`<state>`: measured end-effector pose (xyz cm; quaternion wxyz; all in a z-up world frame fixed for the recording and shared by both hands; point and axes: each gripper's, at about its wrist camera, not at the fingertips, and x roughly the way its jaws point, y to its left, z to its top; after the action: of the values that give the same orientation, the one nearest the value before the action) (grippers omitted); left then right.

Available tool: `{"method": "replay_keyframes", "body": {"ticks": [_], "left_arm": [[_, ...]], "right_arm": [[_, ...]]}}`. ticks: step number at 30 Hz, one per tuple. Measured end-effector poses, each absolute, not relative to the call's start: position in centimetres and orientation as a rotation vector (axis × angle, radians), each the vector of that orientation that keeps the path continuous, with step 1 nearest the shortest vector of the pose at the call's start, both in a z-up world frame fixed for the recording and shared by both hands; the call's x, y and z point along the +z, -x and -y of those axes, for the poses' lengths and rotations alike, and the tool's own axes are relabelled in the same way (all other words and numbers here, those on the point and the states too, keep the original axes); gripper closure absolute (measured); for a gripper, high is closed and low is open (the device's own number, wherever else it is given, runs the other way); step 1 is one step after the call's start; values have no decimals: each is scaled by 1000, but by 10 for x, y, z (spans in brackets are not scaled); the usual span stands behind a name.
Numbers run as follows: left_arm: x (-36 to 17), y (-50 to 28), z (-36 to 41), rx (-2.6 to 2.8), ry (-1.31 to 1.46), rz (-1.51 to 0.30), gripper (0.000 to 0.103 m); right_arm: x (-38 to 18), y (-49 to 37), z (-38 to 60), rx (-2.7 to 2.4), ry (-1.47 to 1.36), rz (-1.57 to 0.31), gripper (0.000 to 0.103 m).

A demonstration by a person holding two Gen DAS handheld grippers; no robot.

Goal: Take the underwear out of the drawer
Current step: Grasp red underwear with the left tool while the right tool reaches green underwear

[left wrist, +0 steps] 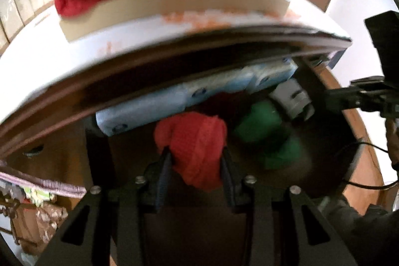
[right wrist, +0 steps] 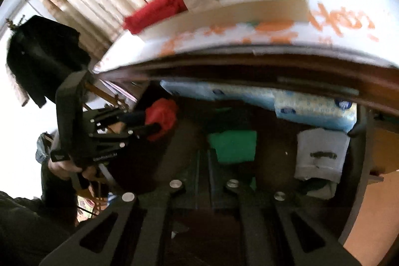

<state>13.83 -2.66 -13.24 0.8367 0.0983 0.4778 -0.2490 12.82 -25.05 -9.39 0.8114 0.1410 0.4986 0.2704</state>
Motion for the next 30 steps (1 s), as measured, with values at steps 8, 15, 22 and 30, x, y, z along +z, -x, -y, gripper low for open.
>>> {"method": "replay_keyframes", "body": {"ticks": [8,15,22,30], "left_arm": [[-73,-127,10,-534,-193,-908,67],[-42,-114,-6,-519,-193,-823,67],[-37,-115,-19,-498,-179,-810,67],[-39,-117,-22,-520,-154,-818,67]], "right_arm": [[-112,-141,231,526,-216,-1127,95],[-176,-172,173,528,107,-1318,94],[-188,-187,153,542,137,-1337,88],[-194,-182,149,549,42,-1358,27]]}}
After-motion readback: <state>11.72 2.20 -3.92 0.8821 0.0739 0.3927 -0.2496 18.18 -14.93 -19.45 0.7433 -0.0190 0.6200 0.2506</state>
